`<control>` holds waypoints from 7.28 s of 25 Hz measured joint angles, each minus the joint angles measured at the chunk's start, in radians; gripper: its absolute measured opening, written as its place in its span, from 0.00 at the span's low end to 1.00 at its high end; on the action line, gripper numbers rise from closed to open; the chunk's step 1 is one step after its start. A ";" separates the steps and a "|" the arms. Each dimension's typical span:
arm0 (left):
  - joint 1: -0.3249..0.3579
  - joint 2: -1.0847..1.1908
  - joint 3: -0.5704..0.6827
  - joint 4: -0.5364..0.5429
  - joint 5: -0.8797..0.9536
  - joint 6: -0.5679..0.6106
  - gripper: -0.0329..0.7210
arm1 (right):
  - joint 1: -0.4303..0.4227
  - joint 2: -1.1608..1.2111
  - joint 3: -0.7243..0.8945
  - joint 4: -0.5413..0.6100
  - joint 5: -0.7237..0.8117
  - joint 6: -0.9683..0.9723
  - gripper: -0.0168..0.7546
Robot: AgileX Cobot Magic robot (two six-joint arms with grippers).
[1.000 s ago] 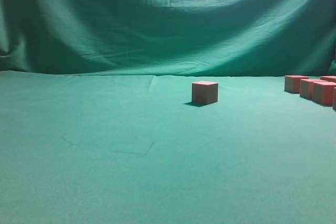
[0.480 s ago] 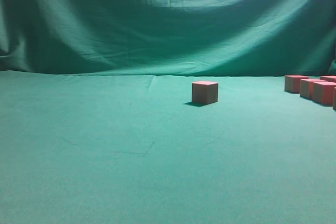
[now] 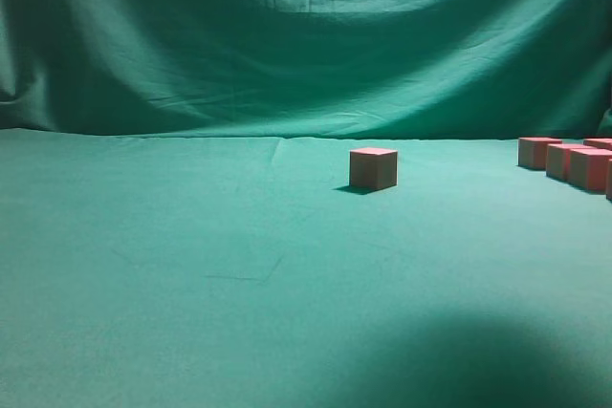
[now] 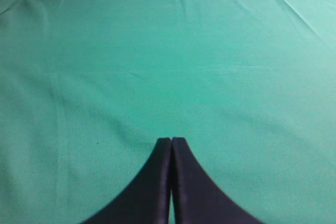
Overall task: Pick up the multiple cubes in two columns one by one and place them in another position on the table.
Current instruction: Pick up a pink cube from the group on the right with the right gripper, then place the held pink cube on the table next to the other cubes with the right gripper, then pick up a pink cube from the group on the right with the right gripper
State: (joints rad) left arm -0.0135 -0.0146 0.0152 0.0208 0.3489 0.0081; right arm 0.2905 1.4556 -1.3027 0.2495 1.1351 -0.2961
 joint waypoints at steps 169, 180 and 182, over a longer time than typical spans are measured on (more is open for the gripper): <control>0.000 0.000 0.000 0.000 0.000 0.000 0.04 | -0.053 0.235 0.199 -0.430 -0.259 0.590 0.70; 0.000 0.000 0.000 0.000 0.000 0.000 0.04 | -0.089 0.351 0.199 -0.381 -0.361 0.500 0.70; 0.000 0.000 0.000 0.000 0.000 0.000 0.04 | -0.089 0.360 0.199 -0.381 -0.374 0.493 0.66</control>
State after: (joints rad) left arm -0.0135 -0.0146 0.0152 0.0208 0.3489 0.0081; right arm 0.2016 1.8155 -1.1033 -0.1314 0.7611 0.1970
